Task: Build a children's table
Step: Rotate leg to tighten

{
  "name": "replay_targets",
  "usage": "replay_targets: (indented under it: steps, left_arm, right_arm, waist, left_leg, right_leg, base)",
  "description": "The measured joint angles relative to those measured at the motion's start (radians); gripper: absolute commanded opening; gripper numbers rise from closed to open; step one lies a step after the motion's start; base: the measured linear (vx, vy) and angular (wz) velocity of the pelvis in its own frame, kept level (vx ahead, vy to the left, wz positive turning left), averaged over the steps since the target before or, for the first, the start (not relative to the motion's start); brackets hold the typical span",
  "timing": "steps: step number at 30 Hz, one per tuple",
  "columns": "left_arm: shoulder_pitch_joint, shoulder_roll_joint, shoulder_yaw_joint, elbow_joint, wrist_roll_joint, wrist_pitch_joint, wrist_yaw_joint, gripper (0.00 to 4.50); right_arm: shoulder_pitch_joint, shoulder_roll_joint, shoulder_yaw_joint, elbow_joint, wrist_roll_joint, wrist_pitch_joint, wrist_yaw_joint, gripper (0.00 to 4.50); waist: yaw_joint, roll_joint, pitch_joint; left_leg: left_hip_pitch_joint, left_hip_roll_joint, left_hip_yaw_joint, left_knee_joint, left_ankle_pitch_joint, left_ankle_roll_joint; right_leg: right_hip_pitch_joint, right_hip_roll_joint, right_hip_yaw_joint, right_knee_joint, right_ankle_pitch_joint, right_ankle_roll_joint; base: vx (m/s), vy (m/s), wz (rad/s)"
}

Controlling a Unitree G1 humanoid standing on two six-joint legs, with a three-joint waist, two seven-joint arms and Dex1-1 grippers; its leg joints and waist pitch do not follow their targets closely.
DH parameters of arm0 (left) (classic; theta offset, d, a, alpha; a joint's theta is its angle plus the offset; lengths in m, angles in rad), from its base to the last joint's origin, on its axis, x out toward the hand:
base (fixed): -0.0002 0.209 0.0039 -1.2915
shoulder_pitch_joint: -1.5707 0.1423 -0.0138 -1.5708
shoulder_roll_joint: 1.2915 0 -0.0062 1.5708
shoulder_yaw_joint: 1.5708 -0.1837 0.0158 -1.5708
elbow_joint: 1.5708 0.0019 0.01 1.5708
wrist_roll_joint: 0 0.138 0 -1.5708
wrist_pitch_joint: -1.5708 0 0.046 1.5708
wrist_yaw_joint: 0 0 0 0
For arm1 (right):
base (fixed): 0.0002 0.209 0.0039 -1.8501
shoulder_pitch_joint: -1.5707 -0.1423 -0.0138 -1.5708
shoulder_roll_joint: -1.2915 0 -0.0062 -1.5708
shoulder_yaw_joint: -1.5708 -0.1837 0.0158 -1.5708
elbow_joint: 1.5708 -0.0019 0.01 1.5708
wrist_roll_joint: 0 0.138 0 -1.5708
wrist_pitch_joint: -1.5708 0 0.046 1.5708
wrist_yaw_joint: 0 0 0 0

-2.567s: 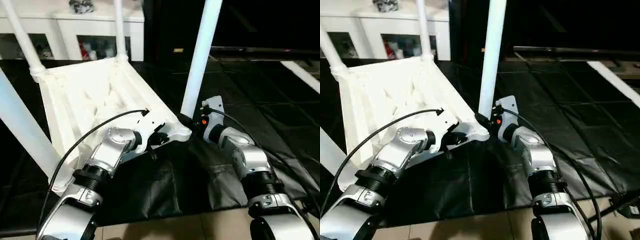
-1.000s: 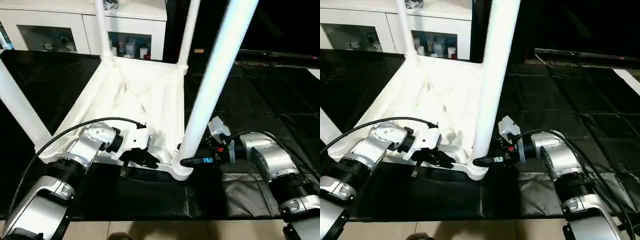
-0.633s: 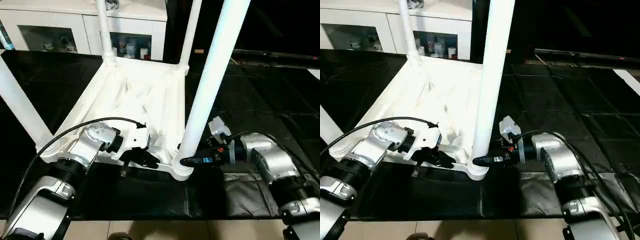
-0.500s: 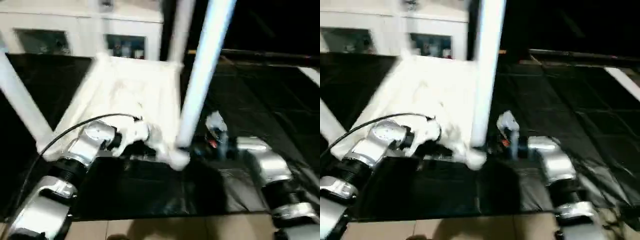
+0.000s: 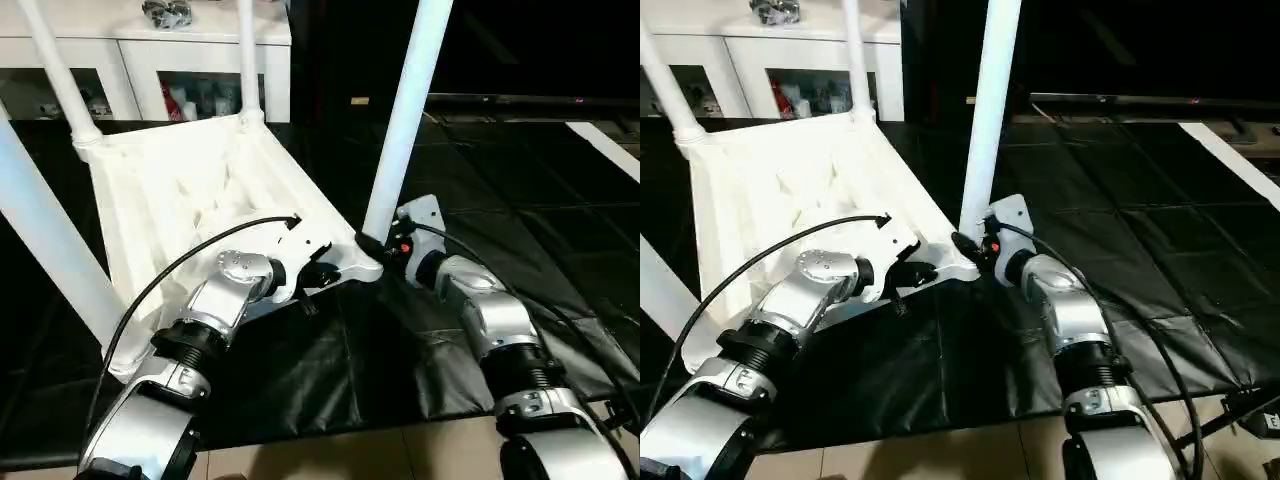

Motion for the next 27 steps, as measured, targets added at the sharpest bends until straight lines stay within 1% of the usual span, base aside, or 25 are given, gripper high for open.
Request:
replay_targets:
  steps: [4,5,7,8,9,11,13,15,16,18,20,22,25,27]
  left_arm:
    - [0.0,0.024,-0.013,-0.012,0.007,-0.017,-0.02,0.0]
    - [0.001,0.028,-0.016,-0.013,0.007,-0.022,-0.029,0.0]
    - [0.001,0.048,-0.027,-0.015,0.006,-0.049,-0.069,0.0]
    - [0.001,0.057,-0.031,-0.015,0.006,-0.062,-0.087,0.0]
    - [0.002,0.068,-0.034,-0.015,0.006,-0.077,-0.105,0.0]
    - [0.007,0.094,-0.042,-0.012,0.005,-0.123,-0.15,0.0]
    - [0.012,0.126,-0.053,-0.012,0.001,-0.175,-0.211,0.0]
    - [0.014,0.154,-0.061,-0.012,-0.01,-0.2,-0.273,0.0]
    - [0.017,0.172,-0.069,-0.016,-0.022,-0.22,-0.323,0.0]
    - [0.02,0.194,-0.074,-0.017,-0.028,-0.243,-0.378,0.0]
    - [0.019,0.217,-0.088,-0.018,-0.03,-0.27,-0.432,0.0]
    - [0.019,0.229,-0.096,-0.018,-0.035,-0.295,-0.476,0.0]
    - [0.011,0.251,-0.118,-0.013,-0.032,-0.334,-0.525,0.0]
    - [0.009,0.258,-0.128,-0.013,-0.027,-0.351,-0.545,0.0]
  right_arm:
    - [0.02,0.005,0.002,-0.02,0.001,-0.017,0.023,3.35]
    - [0.026,0.003,0.002,-0.025,0.002,-0.024,0.033,3.35]
    - [0.044,-0.023,0.01,-0.038,0.018,-0.045,0.101,3.6]
    - [0.049,-0.034,0.012,-0.042,0.026,-0.048,0.133,3.6]
    - [0.057,-0.045,0.014,-0.048,0.032,-0.054,0.162,3.7]
    - [0.077,-0.073,0.023,-0.068,0.047,-0.063,0.227,3.92]
    - [0.085,-0.11,0.041,-0.073,0.068,-0.063,0.315,4.05]
    - [0.096,-0.143,0.052,-0.084,0.084,-0.062,0.394,4.05]
    - [0.104,-0.169,0.063,-0.097,0.098,-0.055,0.456,4.23]
    - [0.105,-0.192,0.082,-0.112,0.113,-0.047,0.531,4.41]
    - [0.105,-0.223,0.102,-0.121,0.121,-0.043,0.612,4.41]
    - [0.102,-0.251,0.114,-0.121,0.126,-0.043,0.672,4.41]
    - [0.088,-0.286,0.139,-0.114,0.138,-0.045,0.769,4.41]
    - [0.077,-0.298,0.141,-0.112,0.143,-0.061,0.81,4.15]
  waist:
    - [-0.003,-0.001,0.001]
    - [-0.003,-0.001,0.001]
    - [-0.001,-0.001,0.001]
    - [0.0,-0.001,0.001]
    - [0.001,-0.002,0.001]
    - [0.006,-0.001,0.001]
    - [0.011,-0.002,0.001]
    - [0.016,-0.001,0.002]
    - [0.022,-0.001,0.002]
    - [0.031,-0.002,0.002]
    - [0.046,-0.001,0.002]
    - [0.057,-0.002,0.002]
    - [0.063,-0.001,0.002]
    - [0.066,-0.002,0.002]
  left_leg:
    - [0.0,0.0,0.0,0.0,0.0,0.0]
    - [0.0,0.0,0.0,0.0,0.0,0.0]
    - [0.0,0.0,0.0,-0.001,0.0,0.0]
    - [-0.001,0.0,0.0,-0.001,0.0,0.0]
    - [-0.001,0.0,0.0,-0.001,0.0,0.0]
    - [-0.001,0.0,0.0,-0.002,0.0,0.0]
    - [-0.001,0.0,0.0,-0.002,0.0,0.0]
    - [-0.002,0.0,0.0,-0.002,0.0,0.001]
    - [-0.003,0.0,0.0,-0.002,-0.001,0.001]
    - [-0.003,0.0,0.0,-0.001,-0.001,0.001]
    - [-0.003,0.0,0.001,-0.001,-0.001,0.002]
    - [-0.003,0.0,0.001,0.0,-0.001,0.002]
    - [-0.003,0.001,0.001,0.002,-0.002,0.003]
    - [-0.003,0.001,0.001,0.002,-0.002,0.003]
  right_leg:
    - [-0.001,0.0,0.0,0.0,0.0,0.0]
    - [-0.002,0.0,0.0,0.0,0.0,0.0]
    - [-0.004,0.0,0.0,-0.001,0.0,0.0]
    - [-0.004,0.0,0.0,-0.001,0.0,0.0]
    - [-0.004,0.0,0.0,-0.001,0.0,-0.001]
    - [-0.005,0.0,0.0,-0.001,0.001,-0.001]
    - [-0.005,0.0,0.0,-0.001,0.001,-0.001]
    - [-0.005,0.0,0.0,-0.001,0.001,-0.001]
    - [-0.005,0.0,0.0,-0.001,0.001,-0.003]
    - [-0.005,0.0,0.0,-0.001,0.002,-0.004]
    - [-0.005,0.0,0.0,-0.001,0.002,-0.004]
    - [-0.005,0.0,0.0,-0.001,0.002,-0.004]
    - [-0.005,0.0,0.0,-0.001,0.002,-0.004]
    - [-0.005,0.0,0.0,0.0,0.001,-0.003]
  base:
    - [0.0,0.0,0.0]
    - [0.0,0.0,0.0]
    - [0.0,0.0,0.0]
    - [0.0,0.0,0.0]
    - [0.0,0.0,0.0]
    - [0.0,0.0,0.0]
    - [0.0,0.0,0.0]
    - [0.0,0.0,0.0]
    - [0.0,0.0,0.0]
    - [0.0,0.0,0.0]
    - [0.0,0.0,0.0]
    - [0.0,0.0,0.0]
    - [0.0,0.0,0.0]
    - [0.0,0.0,0.0]
